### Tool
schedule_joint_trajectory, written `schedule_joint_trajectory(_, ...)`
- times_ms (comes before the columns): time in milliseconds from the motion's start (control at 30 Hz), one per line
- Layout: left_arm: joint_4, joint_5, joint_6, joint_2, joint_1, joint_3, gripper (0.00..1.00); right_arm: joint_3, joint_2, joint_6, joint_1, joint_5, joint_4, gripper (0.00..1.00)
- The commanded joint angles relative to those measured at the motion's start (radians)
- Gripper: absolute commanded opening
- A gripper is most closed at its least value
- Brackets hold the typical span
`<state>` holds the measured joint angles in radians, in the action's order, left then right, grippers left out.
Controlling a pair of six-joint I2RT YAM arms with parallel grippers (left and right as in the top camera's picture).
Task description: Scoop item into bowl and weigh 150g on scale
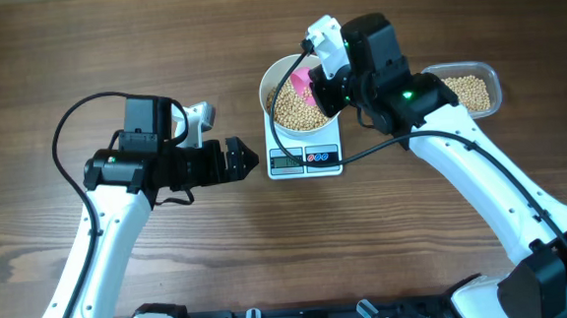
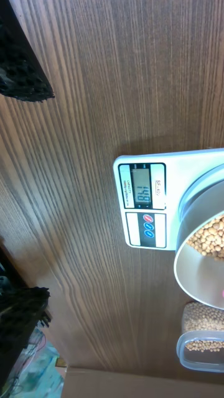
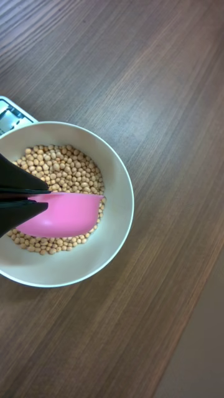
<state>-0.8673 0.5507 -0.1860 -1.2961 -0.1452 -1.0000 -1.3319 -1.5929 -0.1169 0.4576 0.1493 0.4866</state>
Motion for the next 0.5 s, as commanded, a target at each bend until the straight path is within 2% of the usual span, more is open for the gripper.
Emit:
schedule_joint_trajectory(0, 0.003, 0.012, -0.002, 0.002, -0.003, -0.021, 1.0, -0.003, 0.013, 0.011, 0.004, 0.005, -0.006, 0.04)
schedule_joint_trajectory(467, 0.003, 0.012, -0.002, 0.002, -0.004, -0.021, 1.0, -0.003, 0.016, 0.18, 0.0, 0.01, -0.029, 0.04)
